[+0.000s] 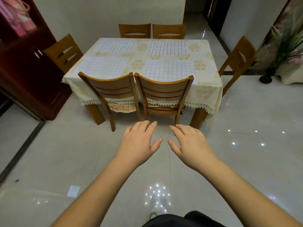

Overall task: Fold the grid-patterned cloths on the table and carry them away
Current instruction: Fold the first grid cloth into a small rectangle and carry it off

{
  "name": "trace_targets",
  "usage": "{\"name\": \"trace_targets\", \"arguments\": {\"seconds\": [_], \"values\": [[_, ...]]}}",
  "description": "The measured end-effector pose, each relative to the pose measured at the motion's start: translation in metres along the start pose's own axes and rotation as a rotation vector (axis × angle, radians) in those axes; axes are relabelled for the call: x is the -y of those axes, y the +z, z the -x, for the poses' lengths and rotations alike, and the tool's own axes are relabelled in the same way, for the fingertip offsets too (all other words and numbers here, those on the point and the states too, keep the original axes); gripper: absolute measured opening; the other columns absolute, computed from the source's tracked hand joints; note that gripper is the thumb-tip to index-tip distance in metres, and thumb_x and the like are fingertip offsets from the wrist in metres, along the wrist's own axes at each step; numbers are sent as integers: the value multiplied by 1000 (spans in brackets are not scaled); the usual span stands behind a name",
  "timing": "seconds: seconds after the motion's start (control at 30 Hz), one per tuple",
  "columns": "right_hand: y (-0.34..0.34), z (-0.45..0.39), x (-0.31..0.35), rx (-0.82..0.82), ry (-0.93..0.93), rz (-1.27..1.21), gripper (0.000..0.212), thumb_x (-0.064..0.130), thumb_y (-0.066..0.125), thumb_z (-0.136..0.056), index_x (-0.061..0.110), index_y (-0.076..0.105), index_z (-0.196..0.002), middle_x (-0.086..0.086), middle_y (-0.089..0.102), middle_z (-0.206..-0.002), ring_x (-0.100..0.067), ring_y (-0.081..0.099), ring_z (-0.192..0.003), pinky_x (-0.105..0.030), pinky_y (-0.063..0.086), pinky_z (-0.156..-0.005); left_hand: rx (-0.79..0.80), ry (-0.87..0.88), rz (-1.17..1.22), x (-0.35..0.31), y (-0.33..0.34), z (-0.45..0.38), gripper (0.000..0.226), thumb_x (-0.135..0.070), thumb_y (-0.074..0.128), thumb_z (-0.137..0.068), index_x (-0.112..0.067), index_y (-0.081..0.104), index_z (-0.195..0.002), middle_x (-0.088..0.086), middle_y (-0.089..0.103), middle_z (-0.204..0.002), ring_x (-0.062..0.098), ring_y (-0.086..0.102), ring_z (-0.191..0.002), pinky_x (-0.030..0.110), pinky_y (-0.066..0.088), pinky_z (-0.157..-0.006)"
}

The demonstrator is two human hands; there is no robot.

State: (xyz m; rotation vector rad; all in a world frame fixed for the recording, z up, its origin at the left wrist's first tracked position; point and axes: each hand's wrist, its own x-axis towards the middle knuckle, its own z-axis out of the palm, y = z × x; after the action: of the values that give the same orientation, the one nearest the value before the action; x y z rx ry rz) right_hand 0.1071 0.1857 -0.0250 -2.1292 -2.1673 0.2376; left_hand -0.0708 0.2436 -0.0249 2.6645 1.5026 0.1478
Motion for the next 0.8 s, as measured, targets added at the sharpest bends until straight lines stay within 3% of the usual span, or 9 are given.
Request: {"name": "trace_targets", "arguments": {"seconds": [0.33,0.8], "values": [[0,-90,-38,-23,78,9,57,51,32,-98,25,30,-148,5,38,-149,-16,33,-137,-34,26,-110,11,23,59,30,9,-88,63,-59,32,-96,-30,22,-151,-8,32,-151,12,27,-140,35,27,-111],[-27,-267,-159,-41,20,-60,55,51,33,-98,26,34,-147,3,39,-148,-17,34,-137,-36,25,-111,53,-1,-22,18,16,-307,63,-59,34,-95,-28,27,-150,-6,34,-151,14,29,-140,37,29,-110]]}}
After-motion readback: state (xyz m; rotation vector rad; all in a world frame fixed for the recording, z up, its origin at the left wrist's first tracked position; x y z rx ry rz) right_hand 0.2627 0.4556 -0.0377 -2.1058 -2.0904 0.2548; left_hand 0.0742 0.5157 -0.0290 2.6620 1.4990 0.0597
